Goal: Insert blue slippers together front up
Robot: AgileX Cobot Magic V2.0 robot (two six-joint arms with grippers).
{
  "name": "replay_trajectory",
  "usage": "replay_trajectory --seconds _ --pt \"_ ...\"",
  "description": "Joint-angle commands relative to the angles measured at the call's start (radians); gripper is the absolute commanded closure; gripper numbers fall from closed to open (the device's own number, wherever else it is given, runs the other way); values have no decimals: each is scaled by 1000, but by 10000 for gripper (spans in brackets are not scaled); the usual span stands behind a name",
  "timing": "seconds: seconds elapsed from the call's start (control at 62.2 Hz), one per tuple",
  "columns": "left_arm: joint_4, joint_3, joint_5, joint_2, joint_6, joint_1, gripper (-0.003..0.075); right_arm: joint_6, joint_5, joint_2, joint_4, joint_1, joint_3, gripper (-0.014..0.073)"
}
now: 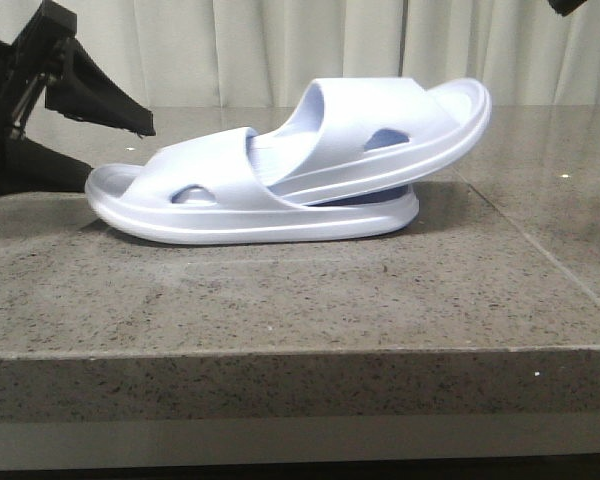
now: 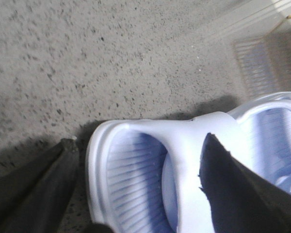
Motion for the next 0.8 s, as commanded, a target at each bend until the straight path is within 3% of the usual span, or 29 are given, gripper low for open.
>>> replay_trajectory --seconds 0.0,0.08,0.193,0.337,0.45,0.578,0.787 --pt "91 -69 -7 -79 -99 5 202 0 -22 -24 27 -8 -25 65" --pt "273 -109 -44 -122 -224 5 206 0 -22 -24 25 -8 -25 65" --pt "637 -192 -50 -197 -461 5 206 0 2 -26 25 -8 -25 65" --pt "1042 -268 28 -296 -751 5 206 19 39 -61 8 -8 -25 71" --pt "1285 -272 103 -390 -906 5 206 88 42 -120 -88 -8 -25 132" --pt "1440 -264 183 -504 -1007 5 206 219 103 -196 -255 -8 -25 168" --pt "1467 -162 181 -715 -1012 5 206 351 187 -355 -447 -8 -5 169"
